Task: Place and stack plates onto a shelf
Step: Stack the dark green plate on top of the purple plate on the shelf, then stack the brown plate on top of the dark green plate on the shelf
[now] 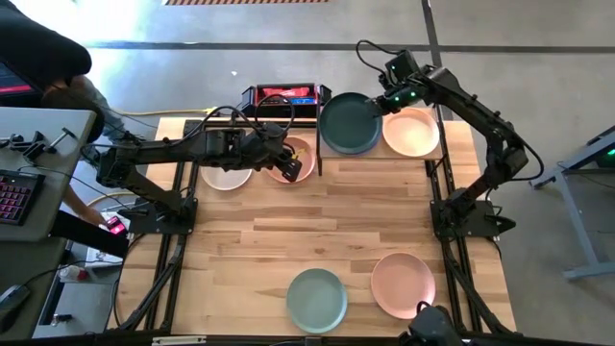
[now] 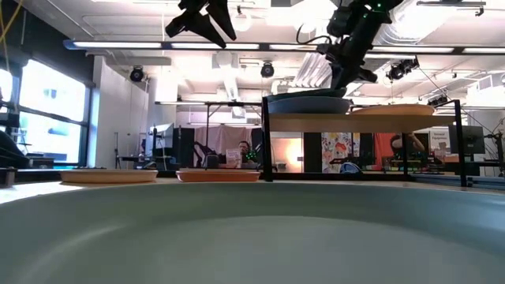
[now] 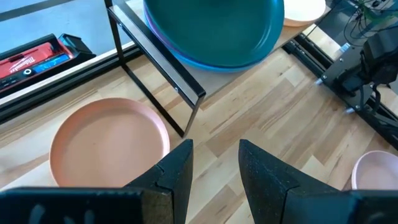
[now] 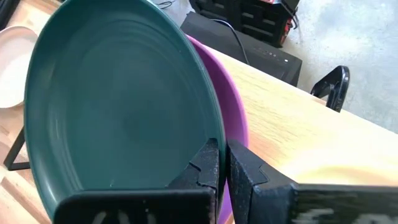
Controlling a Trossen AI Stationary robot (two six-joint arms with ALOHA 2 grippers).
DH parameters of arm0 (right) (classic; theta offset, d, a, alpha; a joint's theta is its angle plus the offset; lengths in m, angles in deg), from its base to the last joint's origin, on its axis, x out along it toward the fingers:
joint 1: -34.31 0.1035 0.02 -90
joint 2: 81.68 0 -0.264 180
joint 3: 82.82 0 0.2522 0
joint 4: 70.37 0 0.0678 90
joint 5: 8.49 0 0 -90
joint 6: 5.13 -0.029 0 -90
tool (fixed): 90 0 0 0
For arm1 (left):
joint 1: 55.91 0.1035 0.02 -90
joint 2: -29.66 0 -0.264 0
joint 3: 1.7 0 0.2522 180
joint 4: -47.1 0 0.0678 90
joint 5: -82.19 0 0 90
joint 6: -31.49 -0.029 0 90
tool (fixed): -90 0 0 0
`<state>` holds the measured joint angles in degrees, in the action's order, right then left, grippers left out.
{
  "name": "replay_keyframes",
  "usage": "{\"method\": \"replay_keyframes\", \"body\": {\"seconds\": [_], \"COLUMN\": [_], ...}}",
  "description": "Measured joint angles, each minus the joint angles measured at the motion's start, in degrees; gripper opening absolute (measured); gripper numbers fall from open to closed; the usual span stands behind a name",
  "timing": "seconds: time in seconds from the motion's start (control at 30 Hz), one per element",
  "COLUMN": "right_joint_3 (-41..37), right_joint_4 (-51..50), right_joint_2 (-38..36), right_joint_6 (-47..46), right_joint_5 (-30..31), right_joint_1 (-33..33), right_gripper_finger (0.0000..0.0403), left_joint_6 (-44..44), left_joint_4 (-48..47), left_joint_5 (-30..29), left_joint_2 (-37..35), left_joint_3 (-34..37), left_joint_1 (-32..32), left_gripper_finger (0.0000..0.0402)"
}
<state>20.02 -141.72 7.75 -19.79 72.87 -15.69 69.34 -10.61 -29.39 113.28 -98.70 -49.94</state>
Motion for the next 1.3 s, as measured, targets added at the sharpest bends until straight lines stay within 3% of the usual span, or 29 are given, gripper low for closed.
{"method": "replay_keyframes", "body": {"seconds": [0.13, 0.5, 0.87, 1.13, 1.3], "right_joint_3": [0.00, 0.00, 0.11, 0.17, 0.20], "right_joint_4": [-0.02, -0.05, -3.56, -10.95, -19.87], "right_joint_2": [0.00, 0.00, -0.38, -4.17, -7.81], "right_joint_6": [0.24, 0.13, 0.87, 3.92, 6.70], "right_joint_5": [0.18, 1.11, -2.61, -14.10, -15.02], "right_joint_1": [0.00, 0.15, -0.28, 2.43, 9.95], "right_gripper_finger": [0.0007, 0.0089, 0.0096, 0.0096, 0.0096], "left_joint_6": [0.02, -0.08, -0.01, 0.89, 0.91], "left_joint_4": [0.00, 0.00, -2.32, -4.80, -5.22], "left_joint_5": [0.00, -0.02, 0.25, 13.29, 16.85], "left_joint_2": [0.00, 0.00, 0.00, 0.00, 1.26], "left_joint_3": [0.00, 0.00, 0.00, 0.00, 0.04], "left_joint_1": [0.00, -0.02, -0.02, -1.33, -5.67], "left_gripper_finger": [0.0115, 0.0115, 0.0115, 0.0115, 0.0115]}}
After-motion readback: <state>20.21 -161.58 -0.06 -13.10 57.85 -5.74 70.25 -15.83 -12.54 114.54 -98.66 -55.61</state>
